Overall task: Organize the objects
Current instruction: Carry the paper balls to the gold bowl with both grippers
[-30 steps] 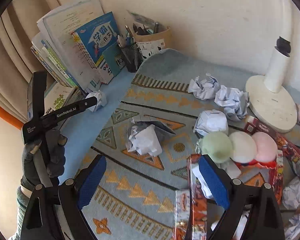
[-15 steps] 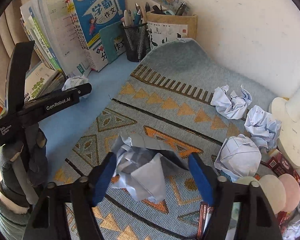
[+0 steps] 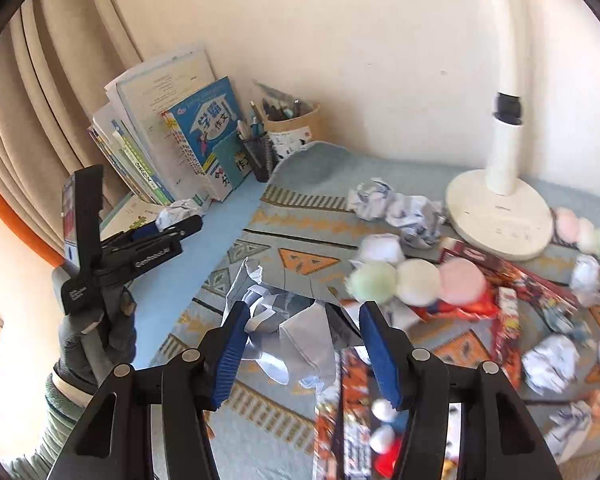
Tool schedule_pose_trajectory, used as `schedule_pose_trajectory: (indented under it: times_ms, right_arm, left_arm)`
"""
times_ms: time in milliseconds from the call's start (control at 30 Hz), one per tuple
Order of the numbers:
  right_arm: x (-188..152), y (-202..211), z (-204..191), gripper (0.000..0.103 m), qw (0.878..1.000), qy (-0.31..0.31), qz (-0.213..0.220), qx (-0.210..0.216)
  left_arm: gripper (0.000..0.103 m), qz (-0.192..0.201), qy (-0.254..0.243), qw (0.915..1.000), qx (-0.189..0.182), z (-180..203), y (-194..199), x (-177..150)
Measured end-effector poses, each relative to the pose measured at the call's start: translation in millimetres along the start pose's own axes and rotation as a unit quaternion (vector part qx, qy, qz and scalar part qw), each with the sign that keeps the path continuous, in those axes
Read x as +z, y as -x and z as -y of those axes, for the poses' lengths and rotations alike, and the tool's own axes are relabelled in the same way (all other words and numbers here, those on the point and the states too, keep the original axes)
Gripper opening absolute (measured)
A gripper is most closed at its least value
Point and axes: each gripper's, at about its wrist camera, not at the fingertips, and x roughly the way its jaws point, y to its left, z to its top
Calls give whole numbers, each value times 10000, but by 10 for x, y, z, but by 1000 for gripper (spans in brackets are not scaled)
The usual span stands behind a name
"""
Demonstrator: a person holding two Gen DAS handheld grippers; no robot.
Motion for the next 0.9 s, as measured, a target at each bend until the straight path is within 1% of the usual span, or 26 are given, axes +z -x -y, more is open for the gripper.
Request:
schedule_pose_trajectory:
  times_ms: [67, 133, 167, 233, 267, 300, 333, 367, 433, 500, 567, 633, 667, 733, 833, 900]
  right_arm:
    - [-266, 282, 243, 56, 9993, -165, 78, -333]
    - [-572, 558, 530, 56, 9969, -363, 156, -681]
    - [-706, 676, 674, 56, 9953, -495, 175, -808]
    - [-967, 865, 971, 57, 9912, -817, 161, -1027]
    - [-1079, 940, 1121, 57, 9886, -951, 162, -1159]
    - [-1194, 998, 1250, 57, 9856, -1038, 170, -1322]
    - [-1272, 1041, 1336, 57, 9831, -1051, 184, -1487]
    - [-1345, 1067, 1409, 57, 9805, -1035, 190, -1658]
    - [-1440, 1104, 1532, 59, 9755, -1025, 203, -1935]
    - [-1505, 1141, 1581, 67, 9737, -934, 263, -2062]
    - [-1570, 1172, 1556, 89, 9744, -742, 250, -2105]
    - [-1619, 1201, 1458, 96, 9750, -511, 244, -2150]
    - [-1639, 1210, 1421, 97, 9746, -439, 231, -2182]
    - [-1672, 1212, 1390, 97, 9748, -382, 179, -2191]
    - [-1704, 1180, 1444, 97, 9745, -398, 94, -2205]
    - [-1692, 1132, 1515, 97, 9747, -513, 6, -2174]
  left_arm:
    - [58, -81, 19, 9995, -293, 208, 203, -133]
    - [58, -127, 53, 9982, -588, 434, 317, -296]
    - [58, -154, 26, 9983, -555, 574, 348, -386]
    - [58, -192, -233, 9995, -91, 869, 317, -550]
    - [58, -146, -275, 9995, -104, 991, 308, -623]
    - [58, -138, -230, 9994, -237, 1072, 302, -677]
    - [58, -162, -192, 9993, -291, 1144, 283, -719]
    - [58, -185, -184, 9994, -233, 1202, 252, -741]
    - [58, -90, -202, 9996, -164, 1286, 248, -784]
    - [58, -20, -214, 9996, -161, 1308, 255, -802]
    - [58, 12, -226, 9996, -174, 1291, 236, -819]
    - [58, -62, -185, 9995, -242, 1269, 194, -846]
    - [58, -74, -170, 9995, -262, 1260, 186, -849]
    - [60, 72, -154, 9994, -297, 1264, 221, -851]
    - [61, 178, -323, 9991, -209, 1341, 253, -872]
    - [62, 189, -428, 9988, -174, 1386, 256, -871]
